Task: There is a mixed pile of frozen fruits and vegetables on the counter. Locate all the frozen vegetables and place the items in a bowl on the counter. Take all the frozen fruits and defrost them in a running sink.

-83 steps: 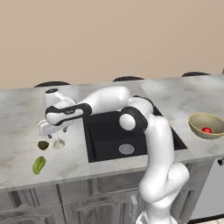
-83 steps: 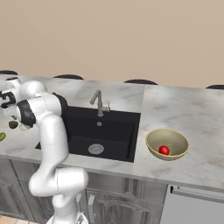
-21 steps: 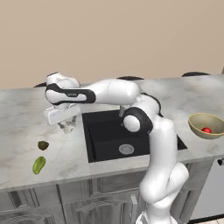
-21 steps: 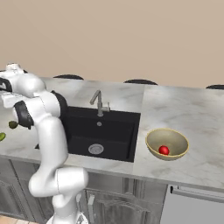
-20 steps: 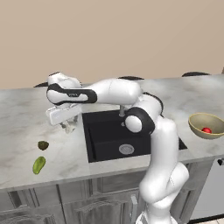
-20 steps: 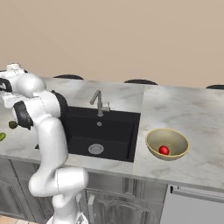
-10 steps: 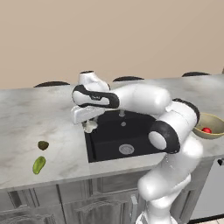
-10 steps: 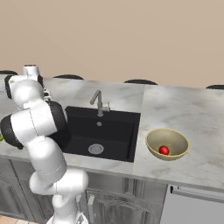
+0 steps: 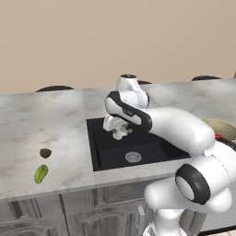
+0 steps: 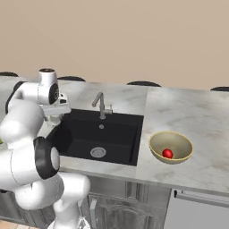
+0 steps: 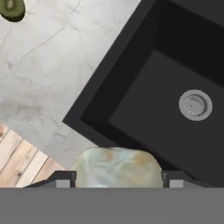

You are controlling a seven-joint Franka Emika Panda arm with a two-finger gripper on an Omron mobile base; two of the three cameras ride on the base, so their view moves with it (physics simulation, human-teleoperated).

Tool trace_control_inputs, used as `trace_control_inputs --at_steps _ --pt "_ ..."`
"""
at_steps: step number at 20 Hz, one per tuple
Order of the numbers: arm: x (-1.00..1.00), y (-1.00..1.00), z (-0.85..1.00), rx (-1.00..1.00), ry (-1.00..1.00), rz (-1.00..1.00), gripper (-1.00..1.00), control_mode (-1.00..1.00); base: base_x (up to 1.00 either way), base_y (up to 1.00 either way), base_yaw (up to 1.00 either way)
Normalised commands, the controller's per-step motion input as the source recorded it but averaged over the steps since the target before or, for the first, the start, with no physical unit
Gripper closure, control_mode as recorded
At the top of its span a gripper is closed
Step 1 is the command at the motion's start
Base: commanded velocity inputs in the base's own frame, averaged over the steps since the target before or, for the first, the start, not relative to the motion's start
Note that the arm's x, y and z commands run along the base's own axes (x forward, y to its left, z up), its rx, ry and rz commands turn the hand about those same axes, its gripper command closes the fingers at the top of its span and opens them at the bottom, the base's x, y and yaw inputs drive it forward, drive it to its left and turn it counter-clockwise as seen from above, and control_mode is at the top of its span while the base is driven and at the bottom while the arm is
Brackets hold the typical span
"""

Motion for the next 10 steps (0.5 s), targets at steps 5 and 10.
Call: trace_control_inputs --at_steps 5,10 --pt "-0.09 -0.56 0.22 -0.03 -0.07 0.0 1.0 -1.0 0.0 0.0 0.0" --pt "-0.03 -0.83 -0.02 0.0 -0.01 0.0 1.0 -1.0 0.0 0.0 0.0"
